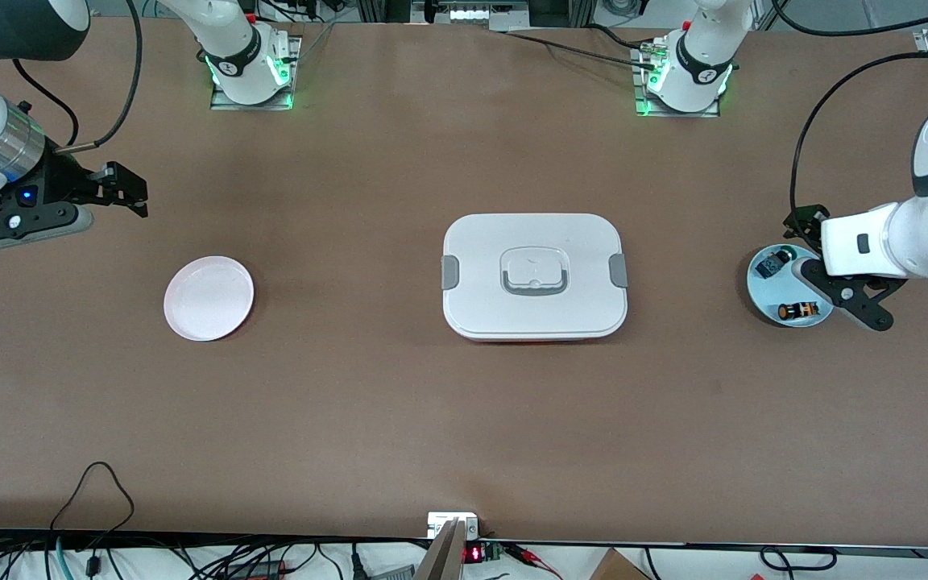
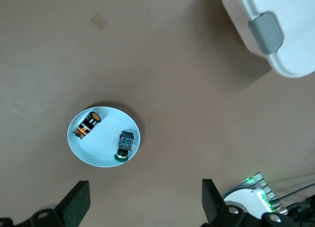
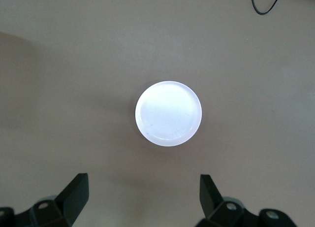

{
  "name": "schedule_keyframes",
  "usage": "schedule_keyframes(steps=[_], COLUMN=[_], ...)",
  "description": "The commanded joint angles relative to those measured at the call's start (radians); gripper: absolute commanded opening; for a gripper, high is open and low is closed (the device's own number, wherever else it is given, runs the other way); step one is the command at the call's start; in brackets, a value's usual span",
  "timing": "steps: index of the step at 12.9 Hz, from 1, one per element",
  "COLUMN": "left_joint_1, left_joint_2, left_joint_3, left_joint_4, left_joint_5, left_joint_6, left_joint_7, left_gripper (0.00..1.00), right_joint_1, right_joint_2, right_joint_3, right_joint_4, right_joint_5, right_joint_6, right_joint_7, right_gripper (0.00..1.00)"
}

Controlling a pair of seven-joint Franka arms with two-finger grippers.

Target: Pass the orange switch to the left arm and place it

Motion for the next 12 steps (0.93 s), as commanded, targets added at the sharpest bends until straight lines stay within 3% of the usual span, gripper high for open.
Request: schedule_keyframes(steps=[1,3,6,9,11,12], left_joint_1=[-0.089,-0.221,-0.368,-0.549,-0.612,-0.615], left_joint_2=[-0.075,-0.129,-0.27,-0.35,-0.4,-0.426], left_joint_3=[0.051,0.221,0.484,0.695,0.786,0.788], left_joint_4=[0.011,0.004,-0.158,-0.264,-0.323,-0.352], left_joint_5=[-0.008,-0.064,-0.26,-0.298,-0.36,-0.365], left_joint_6=[-0.023,-0.014,0.197,0.302,0.34,0.347], left_joint_7=[-0.094,-0.146,-0.326,-0.397,-0.407,-0.434], left_gripper=[1.0,1.0,1.0,1.0,1.0,1.0], right_joint_1=[-0.002,0.0,0.0,-0.002,-0.002,-0.002], right_joint_2=[0.009,0.009,0.009,0.009,0.009,0.009], right_joint_3=[0.003,0.003,0.003,0.003,0.003,0.003], right_joint_4=[0.027,0.027,0.027,0.028,0.028,0.028], right_joint_5=[-0.004,-0.004,-0.004,-0.004,-0.004,-0.004], right_joint_6=[-0.009,-0.007,-0.007,-0.009,-0.007,-0.004], right_joint_7=[0.006,0.006,0.006,0.009,0.021,0.023], right_gripper=[1.0,1.0,1.0,1.0,1.0,1.0])
